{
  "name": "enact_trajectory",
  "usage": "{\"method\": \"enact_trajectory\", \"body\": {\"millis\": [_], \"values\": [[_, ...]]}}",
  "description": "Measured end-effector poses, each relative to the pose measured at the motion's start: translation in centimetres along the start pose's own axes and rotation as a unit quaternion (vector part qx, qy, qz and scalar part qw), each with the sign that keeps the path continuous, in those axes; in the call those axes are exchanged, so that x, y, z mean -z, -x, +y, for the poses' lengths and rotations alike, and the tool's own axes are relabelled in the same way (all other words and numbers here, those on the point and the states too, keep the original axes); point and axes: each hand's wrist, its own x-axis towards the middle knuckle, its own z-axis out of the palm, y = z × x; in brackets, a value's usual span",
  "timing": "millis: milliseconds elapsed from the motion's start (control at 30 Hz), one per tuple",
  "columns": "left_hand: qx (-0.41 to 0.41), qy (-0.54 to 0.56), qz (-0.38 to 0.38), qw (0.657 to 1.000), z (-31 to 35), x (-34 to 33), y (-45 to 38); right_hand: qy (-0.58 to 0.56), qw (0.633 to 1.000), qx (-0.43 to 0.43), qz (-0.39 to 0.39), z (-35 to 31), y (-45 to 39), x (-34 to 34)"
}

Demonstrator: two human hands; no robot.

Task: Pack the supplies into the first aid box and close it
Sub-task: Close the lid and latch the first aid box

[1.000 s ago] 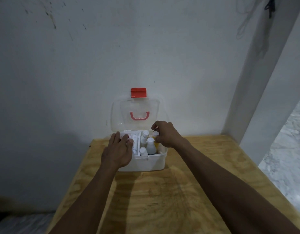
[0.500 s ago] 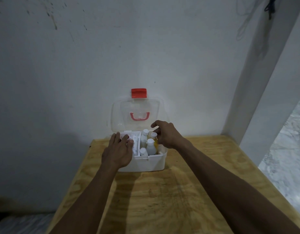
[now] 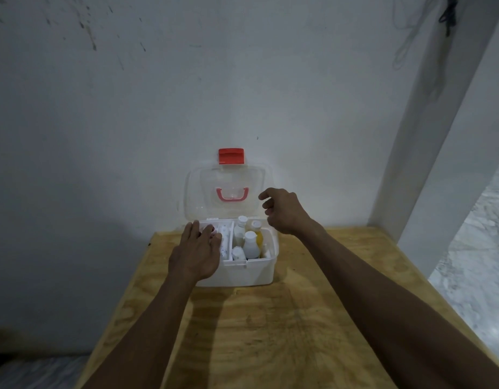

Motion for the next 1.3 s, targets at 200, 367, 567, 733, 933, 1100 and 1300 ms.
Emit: {"method": "enact_trajectory", "body": {"millis": [200,367,567,733,933,1100,1300], "values": [[0.004,0.006,0.003,1.0,0.2,0.3,0.3,0.017,0.992,0.045,0.117,-1.8,-2.5,0.5],[0.001,0.007,0.011,1.0,0.5,0.5,0.6,0.08,0.984,0.064,0.148,-4.3,-5.2,0.9],[-0.002,0.004,0.026,1.0,0.4,0.4,0.6,0.059,0.994,-0.005,0.089,-6.1,-8.2,0.6],[0.002,0.003,0.028,1.0,0.5,0.4,0.6,-0.011,0.992,-0.059,0.107,-6.2,-9.5,0.2],[0.009,0.012,0.035,0.999,0.8,0.7,0.8,-0.081,0.989,-0.028,0.122,-6.1,-9.2,0.5],[0.039,0.091,0.109,0.989,0.9,0.4,0.9,-0.102,0.987,0.032,0.116,-6.0,-6.6,1.8],[0.022,0.228,0.287,0.93,0.9,-0.3,1.8,-0.097,0.985,0.106,0.096,-5.6,-0.6,1.6]]}}
